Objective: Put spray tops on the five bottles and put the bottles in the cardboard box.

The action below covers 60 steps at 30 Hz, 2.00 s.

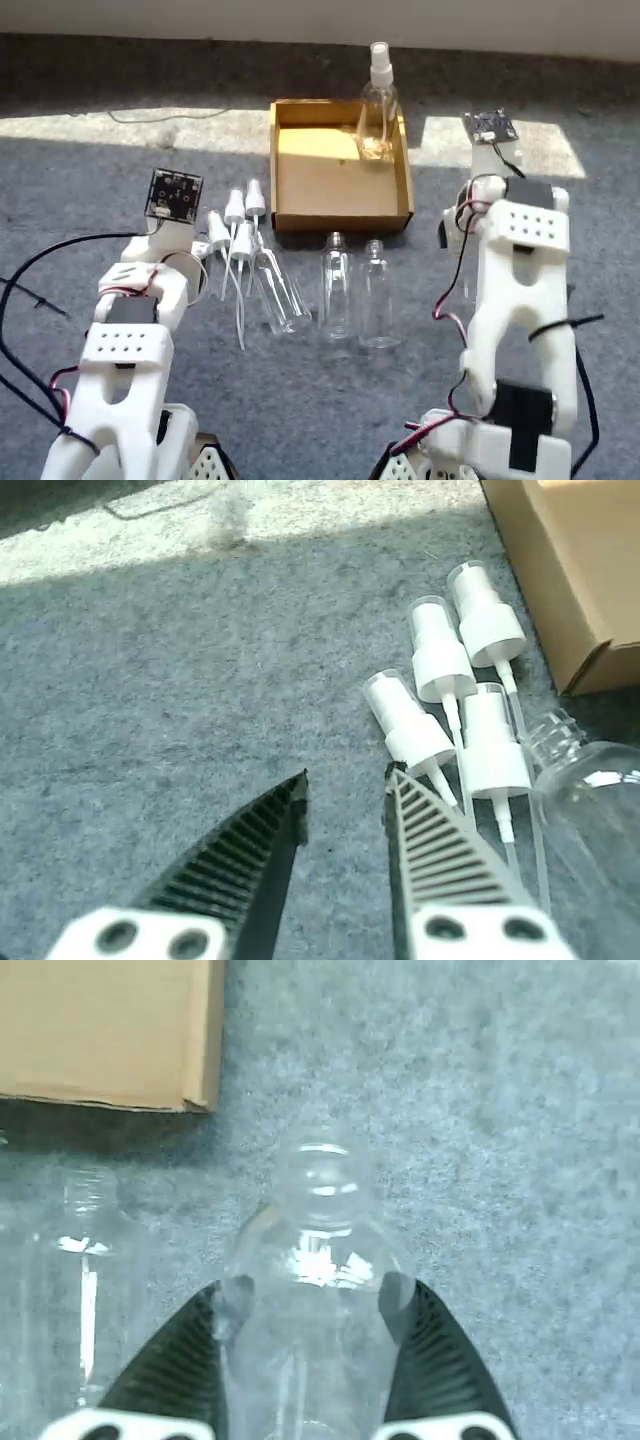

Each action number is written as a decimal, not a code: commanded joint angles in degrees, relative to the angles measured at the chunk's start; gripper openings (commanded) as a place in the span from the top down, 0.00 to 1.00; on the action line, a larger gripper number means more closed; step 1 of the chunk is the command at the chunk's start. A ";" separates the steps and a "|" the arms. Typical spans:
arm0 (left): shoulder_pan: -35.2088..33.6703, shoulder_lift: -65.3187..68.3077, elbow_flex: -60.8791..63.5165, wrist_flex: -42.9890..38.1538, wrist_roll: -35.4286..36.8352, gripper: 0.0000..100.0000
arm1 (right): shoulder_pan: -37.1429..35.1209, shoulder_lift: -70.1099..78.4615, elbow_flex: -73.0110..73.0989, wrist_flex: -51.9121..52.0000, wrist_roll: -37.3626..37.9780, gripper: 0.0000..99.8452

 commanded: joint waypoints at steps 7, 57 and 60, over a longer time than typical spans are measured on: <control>-4.79 -0.04 -27.82 30.95 -2.99 0.87 | -8.57 -39.69 35.21 -25.54 0.26 1.00; 1.80 66.68 -66.59 34.46 22.07 0.99 | -15.25 -61.41 49.10 -14.29 -3.08 1.00; 0.66 62.29 -69.67 36.75 22.07 1.00 | -15.34 -61.41 49.01 -14.64 -3.08 1.00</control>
